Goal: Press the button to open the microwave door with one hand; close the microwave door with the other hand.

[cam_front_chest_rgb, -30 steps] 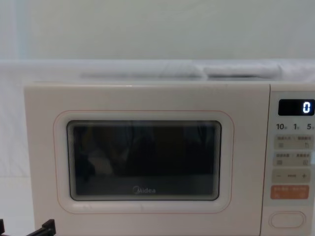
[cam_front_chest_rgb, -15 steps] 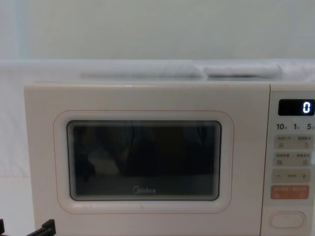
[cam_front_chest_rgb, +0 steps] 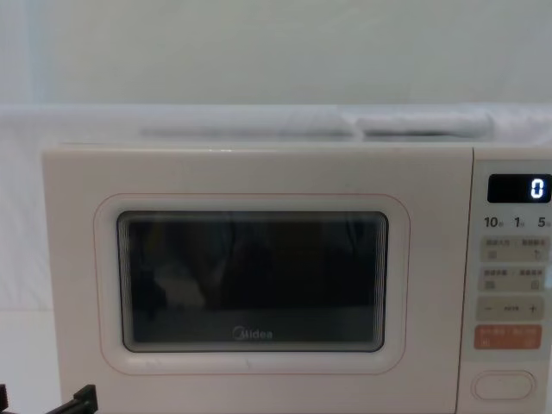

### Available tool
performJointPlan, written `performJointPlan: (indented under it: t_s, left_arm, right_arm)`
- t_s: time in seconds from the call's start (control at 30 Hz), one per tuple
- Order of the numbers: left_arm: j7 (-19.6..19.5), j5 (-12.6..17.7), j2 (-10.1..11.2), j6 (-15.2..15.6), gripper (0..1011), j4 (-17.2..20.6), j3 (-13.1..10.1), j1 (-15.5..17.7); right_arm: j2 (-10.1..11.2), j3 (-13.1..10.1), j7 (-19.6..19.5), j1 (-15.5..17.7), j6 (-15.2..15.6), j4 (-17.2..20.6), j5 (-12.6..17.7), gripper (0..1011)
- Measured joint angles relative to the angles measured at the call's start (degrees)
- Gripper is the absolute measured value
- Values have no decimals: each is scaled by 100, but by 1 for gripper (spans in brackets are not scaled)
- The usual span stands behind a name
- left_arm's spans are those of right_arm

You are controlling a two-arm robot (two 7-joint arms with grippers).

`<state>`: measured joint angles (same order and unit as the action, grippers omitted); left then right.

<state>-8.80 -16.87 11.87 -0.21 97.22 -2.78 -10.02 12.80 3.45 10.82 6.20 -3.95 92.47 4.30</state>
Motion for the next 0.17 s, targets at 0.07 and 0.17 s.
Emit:
performJointPlan:
  t_s: [0.07, 0.17]
  left_arm:
    - [0, 0, 0, 0, 1001, 0, 0, 0]
    - [0, 0, 0, 0, 1001, 0, 0, 0]
  right_arm:
    - [0, 0, 0, 0, 0, 0, 0, 1002]
    - [0, 0, 0, 0, 0, 0, 0, 1002]
